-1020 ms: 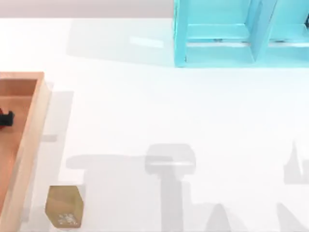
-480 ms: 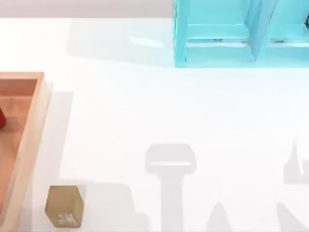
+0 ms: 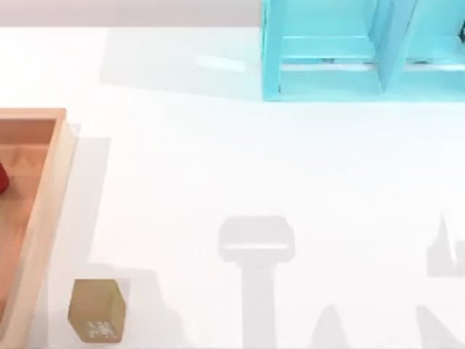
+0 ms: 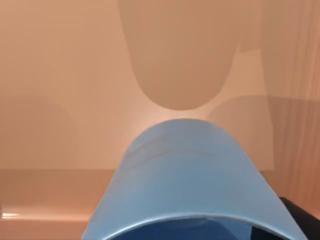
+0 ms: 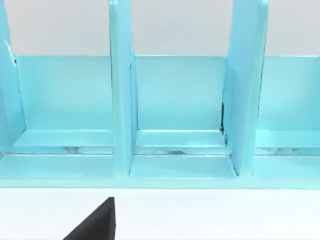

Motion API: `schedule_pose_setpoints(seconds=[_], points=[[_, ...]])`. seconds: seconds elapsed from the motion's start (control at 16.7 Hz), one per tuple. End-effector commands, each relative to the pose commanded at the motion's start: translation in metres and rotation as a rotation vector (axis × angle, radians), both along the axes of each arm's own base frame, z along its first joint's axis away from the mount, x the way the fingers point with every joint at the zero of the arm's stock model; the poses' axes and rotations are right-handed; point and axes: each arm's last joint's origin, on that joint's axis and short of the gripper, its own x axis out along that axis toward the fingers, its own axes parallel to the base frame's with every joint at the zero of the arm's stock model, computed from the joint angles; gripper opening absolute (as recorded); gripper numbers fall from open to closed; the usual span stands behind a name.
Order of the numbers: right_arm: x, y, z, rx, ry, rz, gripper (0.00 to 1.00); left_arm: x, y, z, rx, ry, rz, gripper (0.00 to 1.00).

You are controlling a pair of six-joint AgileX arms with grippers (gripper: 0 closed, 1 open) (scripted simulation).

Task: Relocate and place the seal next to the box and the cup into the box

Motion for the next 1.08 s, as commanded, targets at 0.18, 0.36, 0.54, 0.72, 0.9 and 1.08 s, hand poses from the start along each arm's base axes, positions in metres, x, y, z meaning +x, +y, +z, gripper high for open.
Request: schedule_pose_setpoints(seconds=[0.18, 0.36, 0.54, 0.72, 0.9, 1.08], points=[[0.000, 0.000, 0.000, 0.000, 0.000, 0.000, 1.00, 0.000, 0.003, -0.018, 0.001, -0.004, -0.002, 0.00], [0.000, 0.000, 0.000, 0.000, 0.000, 0.000, 1.00, -0.002, 0.004, -0.029, -0.002, 0.000, 0.001, 0.00], [0.000, 0.000, 0.000, 0.000, 0.000, 0.000, 1.00, -0.002, 0.004, -0.029, -0.002, 0.000, 0.001, 0.00], [0.000, 0.000, 0.000, 0.000, 0.000, 0.000, 1.00, -0.002, 0.004, -0.029, -0.002, 0.000, 0.001, 0.15], [0.000, 0.000, 0.000, 0.000, 0.000, 0.000, 1.00, -0.002, 0.004, -0.029, -0.002, 0.000, 0.001, 0.38], [0.000, 0.000, 0.000, 0.000, 0.000, 0.000, 1.00, -0.002, 0.004, -0.029, -0.002, 0.000, 0.001, 0.60]])
